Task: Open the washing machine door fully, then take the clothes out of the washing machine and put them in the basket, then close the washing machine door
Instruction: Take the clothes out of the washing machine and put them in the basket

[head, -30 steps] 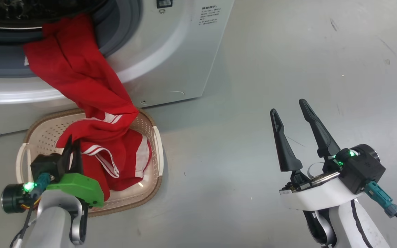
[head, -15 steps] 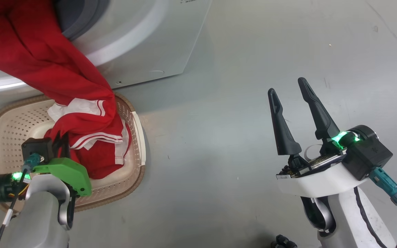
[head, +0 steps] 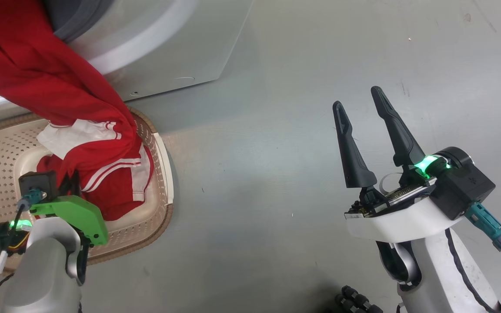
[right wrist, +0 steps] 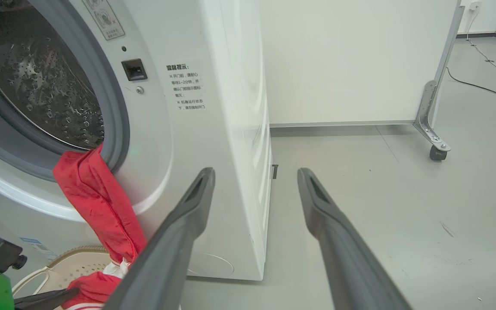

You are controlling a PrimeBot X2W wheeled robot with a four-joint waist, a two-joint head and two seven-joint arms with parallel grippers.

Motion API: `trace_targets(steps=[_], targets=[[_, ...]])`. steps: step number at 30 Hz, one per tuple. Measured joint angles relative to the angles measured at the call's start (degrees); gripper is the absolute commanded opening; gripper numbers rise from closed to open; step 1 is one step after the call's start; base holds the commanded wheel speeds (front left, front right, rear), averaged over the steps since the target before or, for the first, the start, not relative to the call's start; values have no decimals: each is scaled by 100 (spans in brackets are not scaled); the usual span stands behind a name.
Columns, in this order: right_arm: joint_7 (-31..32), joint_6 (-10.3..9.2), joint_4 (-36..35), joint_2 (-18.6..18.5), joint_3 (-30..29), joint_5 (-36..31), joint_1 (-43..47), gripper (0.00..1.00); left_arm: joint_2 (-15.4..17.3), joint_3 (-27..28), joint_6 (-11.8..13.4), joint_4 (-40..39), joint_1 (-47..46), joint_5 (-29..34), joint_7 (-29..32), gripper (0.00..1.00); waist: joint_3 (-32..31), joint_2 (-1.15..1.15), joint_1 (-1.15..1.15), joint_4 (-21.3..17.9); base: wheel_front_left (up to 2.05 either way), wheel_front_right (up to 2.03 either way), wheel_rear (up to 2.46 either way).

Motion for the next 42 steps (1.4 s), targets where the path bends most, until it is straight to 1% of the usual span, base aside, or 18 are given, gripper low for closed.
trace_targets(steps=[2, 3, 5, 6, 7, 8, 14, 17, 22, 24, 31, 33, 39, 42], targets=[[0, 0, 4, 0, 1, 0, -2, 100, 10, 4, -34, 83, -17, -13, -2, 0, 7, 0, 0, -4, 0, 0, 0], [0, 0, 8, 0, 2, 1, -4, 100, 16, 9, -43, 123, -29, -14, -13, 6, 9, 0, 0, -5, 0, 0, 0], [0, 0, 11, 0, 2, 3, -8, 100, 14, 41, -43, 155, -43, -27, -74, 33, 10, 0, 0, -5, 0, 0, 0], [0, -1, 14, 0, 5, 10, -18, 100, 15, 69, -43, 185, -68, -60, -112, 37, 10, 0, 0, -5, 0, 0, 0], [0, -1, 24, 0, 14, 36, -51, 100, 19, 70, -44, 263, -129, -71, -147, 63, 6, 0, 0, -3, 0, 0, 0], [0, -1, 36, 0, 19, 51, -77, 100, 18, 68, -44, 302, -148, -71, -187, 100, 2, 0, 0, -1, 0, 0, 0], [0, -1, 132, 0, 19, 54, -102, 100, 0, 58, -54, 549, -160, -56, -486, 100, -96, 0, 0, 32, 0, 0, 0], [0, -1, 163, -1, 16, 58, -102, 100, -20, 52, -116, 558, -160, -56, -649, 100, -176, 0, 0, 54, 0, 0, 0], [0, -5, 225, -1, 0, 58, -101, 100, -68, 88, -120, 553, -157, -57, -816, 100, -330, 0, 0, 110, 0, 0, 0], [0, -8, 254, -1, -47, 57, -97, 100, -87, 112, -157, 513, -156, -60, -818, 100, -397, 0, 0, 142, 0, 0, 0], [0, -10, 400, -3, -207, -38, -57, 100, -253, 202, -162, 256, -138, -73, -834, 100, -629, 0, 0, 323, 0, 0, 0], [0, -10, 443, -2, -258, -74, -22, 100, -260, 205, -162, 101, -112, -66, -833, 100, -701, 0, 0, 382, 0, 0, 0], [0, -10, 547, -3, -371, -169, 115, 100, -325, 253, -159, -865, -29, 71, -833, 100, -913, 0, 0, 570, 0, 0, 0], [0, -10, 604, -2, -394, -187, 189, 100, -370, 222, -158, -1227, 94, 218, -833, 100, -1018, 0, 0, 664, 0, 0, 0]])
